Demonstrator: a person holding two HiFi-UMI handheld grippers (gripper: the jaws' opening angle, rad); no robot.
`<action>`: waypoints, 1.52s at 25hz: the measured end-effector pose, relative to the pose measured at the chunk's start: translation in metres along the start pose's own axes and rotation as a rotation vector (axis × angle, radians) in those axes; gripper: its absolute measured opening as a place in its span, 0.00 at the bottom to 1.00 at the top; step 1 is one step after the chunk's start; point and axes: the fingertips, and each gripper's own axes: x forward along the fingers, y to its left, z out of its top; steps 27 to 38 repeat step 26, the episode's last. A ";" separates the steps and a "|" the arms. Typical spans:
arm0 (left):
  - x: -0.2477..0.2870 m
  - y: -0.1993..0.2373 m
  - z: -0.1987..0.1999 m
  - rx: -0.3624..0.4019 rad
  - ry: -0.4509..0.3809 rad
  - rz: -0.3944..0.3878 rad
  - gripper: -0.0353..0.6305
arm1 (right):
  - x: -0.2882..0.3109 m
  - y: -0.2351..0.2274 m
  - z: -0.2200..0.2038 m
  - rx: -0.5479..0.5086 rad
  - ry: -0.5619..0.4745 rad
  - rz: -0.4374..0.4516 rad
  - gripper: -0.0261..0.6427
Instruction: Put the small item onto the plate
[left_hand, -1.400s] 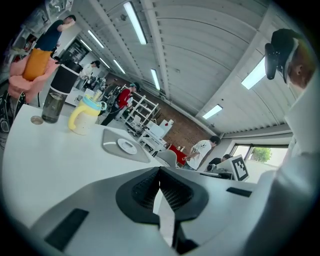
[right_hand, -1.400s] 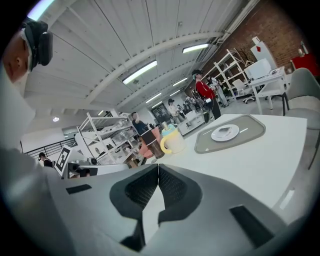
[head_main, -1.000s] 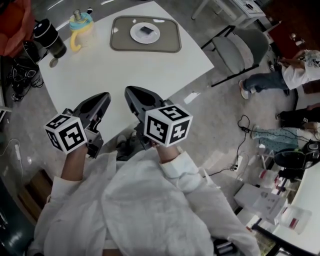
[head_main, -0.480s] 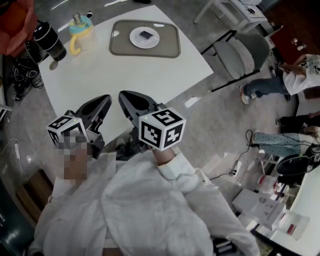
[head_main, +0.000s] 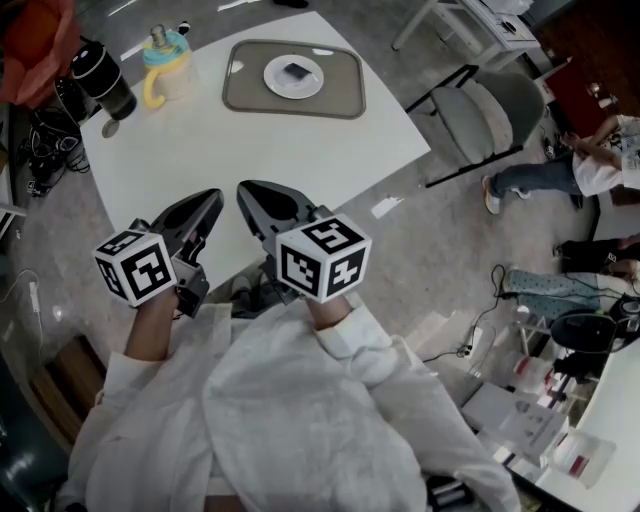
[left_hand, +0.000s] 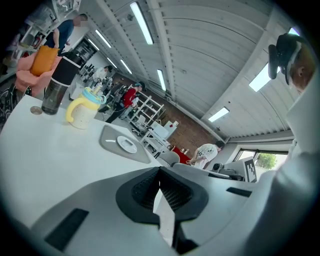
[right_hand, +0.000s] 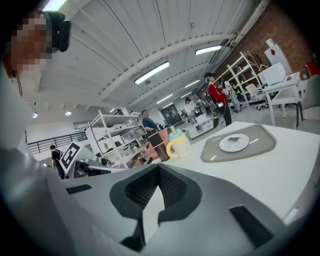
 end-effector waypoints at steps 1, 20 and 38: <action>0.000 0.001 0.001 -0.001 -0.001 0.001 0.07 | 0.001 -0.001 0.000 -0.003 0.003 -0.001 0.06; 0.009 0.001 -0.006 0.018 0.038 0.009 0.07 | 0.000 -0.012 -0.006 -0.016 0.056 -0.025 0.06; 0.009 -0.001 -0.010 0.022 0.043 0.011 0.07 | -0.002 -0.011 -0.007 -0.022 0.060 -0.025 0.06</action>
